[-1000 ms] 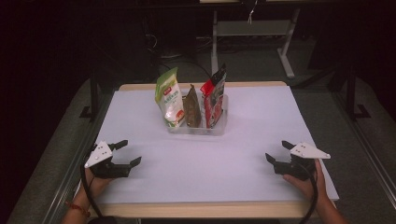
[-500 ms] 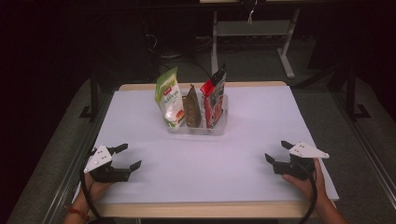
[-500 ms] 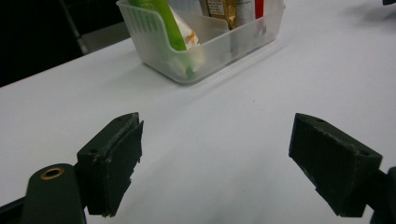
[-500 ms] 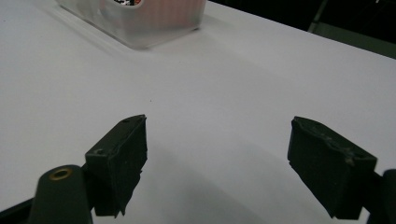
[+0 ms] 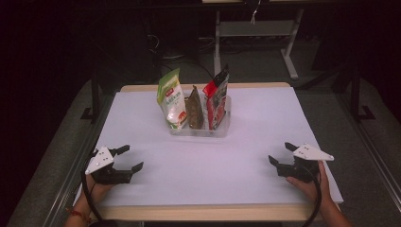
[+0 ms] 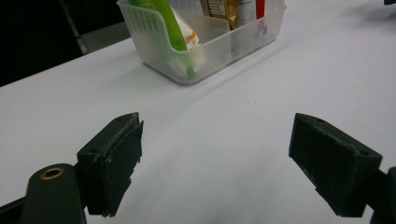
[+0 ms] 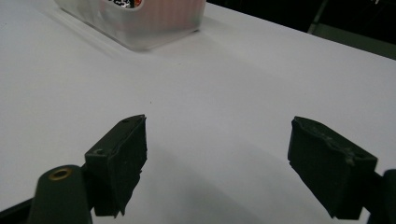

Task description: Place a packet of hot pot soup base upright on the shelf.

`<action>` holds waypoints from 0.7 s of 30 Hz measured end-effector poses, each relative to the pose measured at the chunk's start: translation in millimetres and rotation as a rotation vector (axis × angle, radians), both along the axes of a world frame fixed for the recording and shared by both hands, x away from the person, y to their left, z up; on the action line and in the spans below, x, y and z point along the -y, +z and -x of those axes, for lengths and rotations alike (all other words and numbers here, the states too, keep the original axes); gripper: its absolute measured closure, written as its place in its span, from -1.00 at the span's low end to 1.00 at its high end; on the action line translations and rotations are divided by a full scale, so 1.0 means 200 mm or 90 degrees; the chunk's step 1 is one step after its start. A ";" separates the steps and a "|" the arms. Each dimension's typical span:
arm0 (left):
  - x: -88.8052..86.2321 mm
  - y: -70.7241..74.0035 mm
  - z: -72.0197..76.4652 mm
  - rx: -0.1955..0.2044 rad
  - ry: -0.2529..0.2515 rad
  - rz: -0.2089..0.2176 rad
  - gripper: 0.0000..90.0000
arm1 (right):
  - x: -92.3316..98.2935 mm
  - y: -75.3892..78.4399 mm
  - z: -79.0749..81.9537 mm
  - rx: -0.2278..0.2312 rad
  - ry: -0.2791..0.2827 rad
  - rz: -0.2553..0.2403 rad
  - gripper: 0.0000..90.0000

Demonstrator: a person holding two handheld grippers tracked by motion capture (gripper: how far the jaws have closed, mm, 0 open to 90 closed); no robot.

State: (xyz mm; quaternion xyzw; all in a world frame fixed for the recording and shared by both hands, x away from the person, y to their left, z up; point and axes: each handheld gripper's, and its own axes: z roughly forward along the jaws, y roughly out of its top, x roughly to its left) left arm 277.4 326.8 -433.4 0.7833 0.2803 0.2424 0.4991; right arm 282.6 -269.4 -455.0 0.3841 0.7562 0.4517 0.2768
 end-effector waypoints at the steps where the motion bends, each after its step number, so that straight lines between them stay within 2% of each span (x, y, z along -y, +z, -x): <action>1: 0.00 0.00 0.00 -0.001 0.002 0.002 -0.63 | 0.00 0.00 0.00 0.000 -0.001 0.000 -0.58; 8: 0.01 0.00 -0.02 0.002 -0.001 0.008 -0.62 | 0.00 0.00 0.00 0.000 -0.002 -0.001 -0.58; 21: 0.01 0.00 -0.02 -0.001 0.002 0.001 -0.63 | 0.00 0.00 0.00 -0.004 0.001 0.000 -0.59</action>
